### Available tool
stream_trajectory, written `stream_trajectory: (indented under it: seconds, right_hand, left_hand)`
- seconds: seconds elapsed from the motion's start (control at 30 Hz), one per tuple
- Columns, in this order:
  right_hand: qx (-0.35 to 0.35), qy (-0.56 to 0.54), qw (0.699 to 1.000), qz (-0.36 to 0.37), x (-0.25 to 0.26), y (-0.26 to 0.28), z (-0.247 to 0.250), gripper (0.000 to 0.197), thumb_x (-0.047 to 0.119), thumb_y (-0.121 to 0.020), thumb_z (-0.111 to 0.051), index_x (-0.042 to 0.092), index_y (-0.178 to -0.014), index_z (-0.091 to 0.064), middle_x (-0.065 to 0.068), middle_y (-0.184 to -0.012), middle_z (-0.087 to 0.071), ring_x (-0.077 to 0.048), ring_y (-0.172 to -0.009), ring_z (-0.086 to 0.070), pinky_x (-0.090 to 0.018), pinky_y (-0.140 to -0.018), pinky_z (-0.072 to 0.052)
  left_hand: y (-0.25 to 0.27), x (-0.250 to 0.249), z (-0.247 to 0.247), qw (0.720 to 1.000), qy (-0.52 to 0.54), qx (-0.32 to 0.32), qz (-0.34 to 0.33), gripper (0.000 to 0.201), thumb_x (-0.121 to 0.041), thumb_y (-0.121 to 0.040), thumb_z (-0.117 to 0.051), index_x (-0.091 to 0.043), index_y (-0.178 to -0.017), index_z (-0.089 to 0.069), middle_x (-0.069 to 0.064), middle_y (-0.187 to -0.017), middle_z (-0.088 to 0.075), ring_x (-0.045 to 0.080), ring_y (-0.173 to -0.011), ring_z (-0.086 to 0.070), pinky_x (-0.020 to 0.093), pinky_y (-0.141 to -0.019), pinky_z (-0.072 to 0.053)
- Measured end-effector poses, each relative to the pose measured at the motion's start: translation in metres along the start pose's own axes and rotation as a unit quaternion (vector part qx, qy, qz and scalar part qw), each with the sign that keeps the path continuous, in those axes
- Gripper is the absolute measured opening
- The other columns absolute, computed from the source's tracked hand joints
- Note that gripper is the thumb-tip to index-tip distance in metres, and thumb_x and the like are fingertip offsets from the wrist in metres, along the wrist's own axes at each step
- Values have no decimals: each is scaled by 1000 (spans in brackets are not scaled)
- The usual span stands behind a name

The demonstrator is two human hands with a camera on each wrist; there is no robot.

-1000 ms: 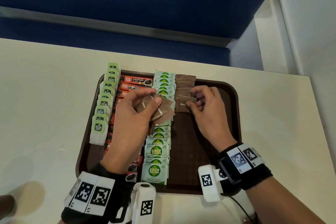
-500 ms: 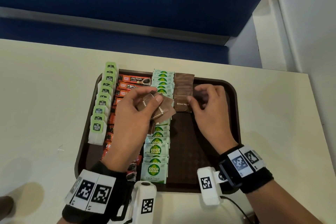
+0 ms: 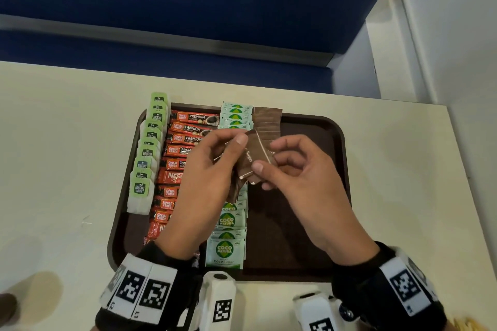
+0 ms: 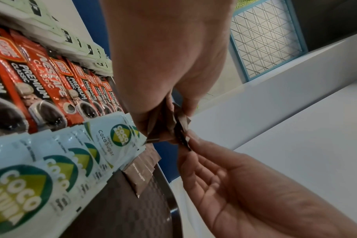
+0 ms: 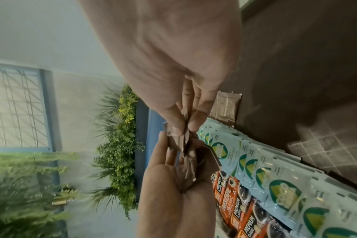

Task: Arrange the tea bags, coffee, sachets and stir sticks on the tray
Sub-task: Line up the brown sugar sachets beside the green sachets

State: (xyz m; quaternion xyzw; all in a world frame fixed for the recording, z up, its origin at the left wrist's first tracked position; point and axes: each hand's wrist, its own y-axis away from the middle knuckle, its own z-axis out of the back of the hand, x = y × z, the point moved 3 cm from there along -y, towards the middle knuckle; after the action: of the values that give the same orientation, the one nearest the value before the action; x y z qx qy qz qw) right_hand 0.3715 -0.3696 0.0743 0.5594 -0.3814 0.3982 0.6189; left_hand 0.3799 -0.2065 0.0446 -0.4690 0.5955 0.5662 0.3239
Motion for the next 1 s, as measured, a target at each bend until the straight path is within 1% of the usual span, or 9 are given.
stream_trajectory:
  seconds: [0.07, 0.13, 0.2, 0.33, 0.5, 0.6, 0.8, 0.93, 1.0]
  right_hand:
    - [-8, -36, 999, -19, 0, 0, 4, 32, 8, -91, -82, 10, -117, -65, -9, -94, -82, -25, -84, -81, -33, -77, -67]
    - [-9, -75, 996, -48, 0, 1, 7, 24, 7, -95, -77, 6, -117, -66, -12, -94, -82, -26, -80, -80, -33, -78, -67]
    - [-1, -130, 988, -85, -1, 2, 8, 21, 6, -98, -73, 2, -117, -68, -16, -96, -82, -24, -80, -78, -31, -79, -67]
    - [30, -177, 977, -117, -1, 5, 5, 23, 11, -97, -74, -1, -116, -72, -20, -100, -80, -22, -82, -76, -29, -78, -66]
    - [35, -150, 983, -104, -3, 3, 4, 27, 7, -93, -78, 0, -117, -72, -24, -103, -79, -24, -81, -72, -25, -71, -64]
    - [37, -132, 985, -103, -3, 0, 7, 25, 8, -93, -77, 3, -118, -71, -20, -101, -80, -23, -83, -74, -24, -68, -63]
    - [21, 4, 999, -38, 3, -4, 17, 18, 13, -93, -80, 13, -109, -75, -6, -95, -82, -19, -87, -79, -25, -72, -63]
    - [9, 31, 999, -27, 6, -2, 19, 16, 13, -93, -80, 15, -108, -74, -4, -92, -82, -21, -85, -80, -25, -69, -63]
    - [3, 15, 1000, -27, 7, -1, 20, 16, 12, -96, -77, 12, -110, -71, -5, -93, -82, -23, -85, -81, -25, -68, -64]
  left_hand:
    - [1, -1, 1, 1000, -7, 14, -6, 21, -23, -103, -71, -18, -123, -74, 0, -107, -81, 16, -88, -75, 36, -77, -58]
    - [2, -1, 2, 1000, -12, 27, -12, 29, -21, -98, -76, -16, -127, -73, 0, -112, -81, 12, -97, -79, 24, -79, -59]
    - [2, -1, 4, 999, -14, 33, -12, 35, -22, -94, -80, -16, -128, -72, 2, -114, -81, 18, -102, -80, 28, -84, -61]
    - [2, 0, 9, 999, -13, 22, -28, 38, -17, -88, -86, -15, -124, -74, 6, -114, -82, 25, -107, -80, 46, -95, -63]
    - [5, -1, 11, 999, -4, 10, -35, 33, -17, -89, -85, -13, -120, -75, 5, -113, -83, 26, -105, -81, 50, -95, -64]
    - [6, -1, 12, 999, 2, 2, -44, 23, -17, -94, -81, -14, -117, -77, 6, -112, -83, 28, -107, -80, 53, -99, -62]
    - [11, 0, 9, 997, -31, -16, -73, 20, -12, -92, -84, -17, -110, -79, 0, -108, -83, 19, -104, -80, 41, -91, -65]
    - [13, 3, 8, 996, -28, -30, -81, 19, -12, -91, -85, -18, -109, -80, 0, -106, -83, 18, -98, -80, 26, -74, -61]
    - [14, 3, 9, 996, -16, -40, -83, 19, -9, -92, -83, -15, -110, -79, 2, -106, -83, 19, -99, -80, 24, -74, -62]
